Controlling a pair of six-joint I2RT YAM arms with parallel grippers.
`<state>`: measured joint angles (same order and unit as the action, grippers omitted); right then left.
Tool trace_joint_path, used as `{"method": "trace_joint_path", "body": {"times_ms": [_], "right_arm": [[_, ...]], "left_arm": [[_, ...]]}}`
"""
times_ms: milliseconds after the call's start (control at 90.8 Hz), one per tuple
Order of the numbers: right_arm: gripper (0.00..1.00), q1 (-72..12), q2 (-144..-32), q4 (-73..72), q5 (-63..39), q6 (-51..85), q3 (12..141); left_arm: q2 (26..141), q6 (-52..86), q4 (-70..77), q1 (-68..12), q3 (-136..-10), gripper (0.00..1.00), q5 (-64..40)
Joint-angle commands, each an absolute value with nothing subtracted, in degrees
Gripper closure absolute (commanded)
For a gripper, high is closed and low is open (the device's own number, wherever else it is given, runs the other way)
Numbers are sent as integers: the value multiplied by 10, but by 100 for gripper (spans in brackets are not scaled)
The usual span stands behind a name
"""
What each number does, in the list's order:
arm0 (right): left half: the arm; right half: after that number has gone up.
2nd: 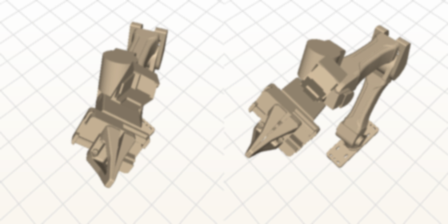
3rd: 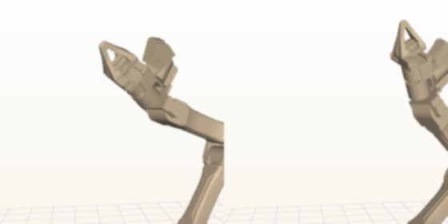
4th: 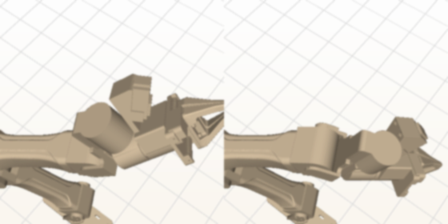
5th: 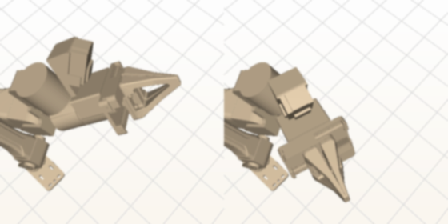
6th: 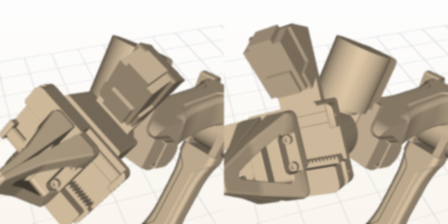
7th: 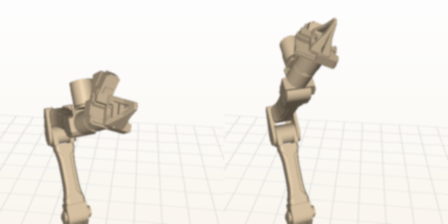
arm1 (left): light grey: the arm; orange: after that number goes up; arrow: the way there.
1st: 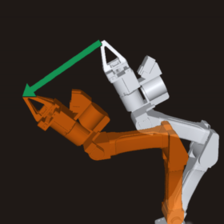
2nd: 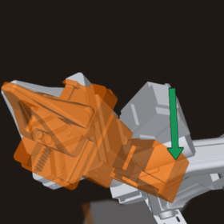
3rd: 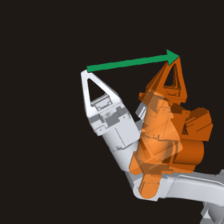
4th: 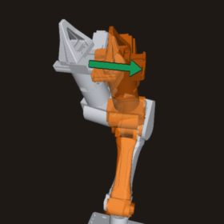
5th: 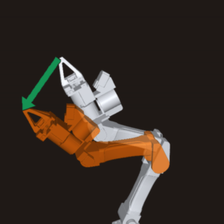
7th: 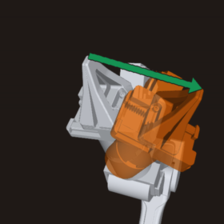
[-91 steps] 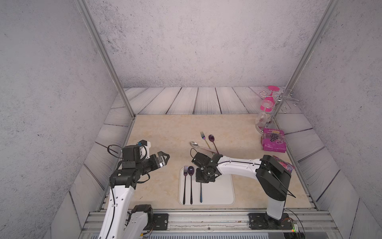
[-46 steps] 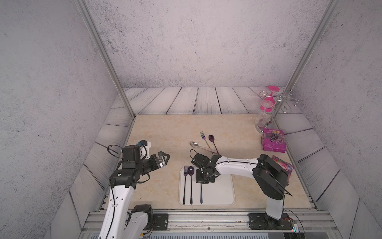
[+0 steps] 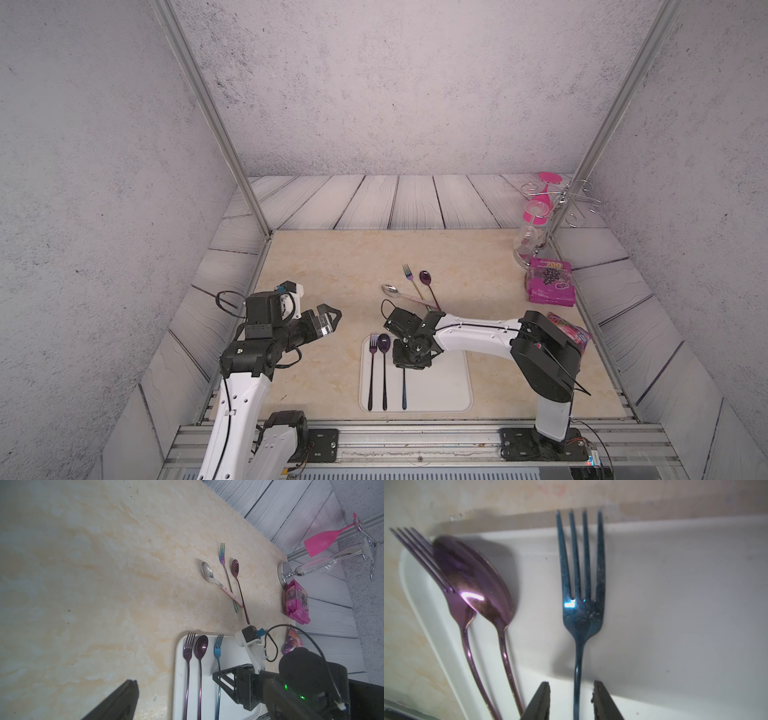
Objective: Set the spoon and fork side by side
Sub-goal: Place the fork on the tray, then pick up the spoon from the center of the board.
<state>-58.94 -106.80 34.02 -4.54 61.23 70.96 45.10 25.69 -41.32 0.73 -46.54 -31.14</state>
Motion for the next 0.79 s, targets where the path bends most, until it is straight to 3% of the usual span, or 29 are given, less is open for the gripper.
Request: {"method": "trace_joint_path", "body": {"times_ms": [0,143,319,495,782], "right_arm": [[53,-592,-1004,397,15,568,720],[42,-577,-945,466,95,435,748],[41,-503,-935,505,84,175,799],[42,-395,-985,493,10,24,857],[48,-345,-1136,462,-74,-97,959]], "left_arm": [[454,248,-411,3,-460,0,-311],[474,249,-412,3,-460,1,-313],[516,255,-396,-27,-462,1,-329],[569,274,-393,-120,-474,1,-273],[553,277,-369,-140,-461,1,-243]]}}
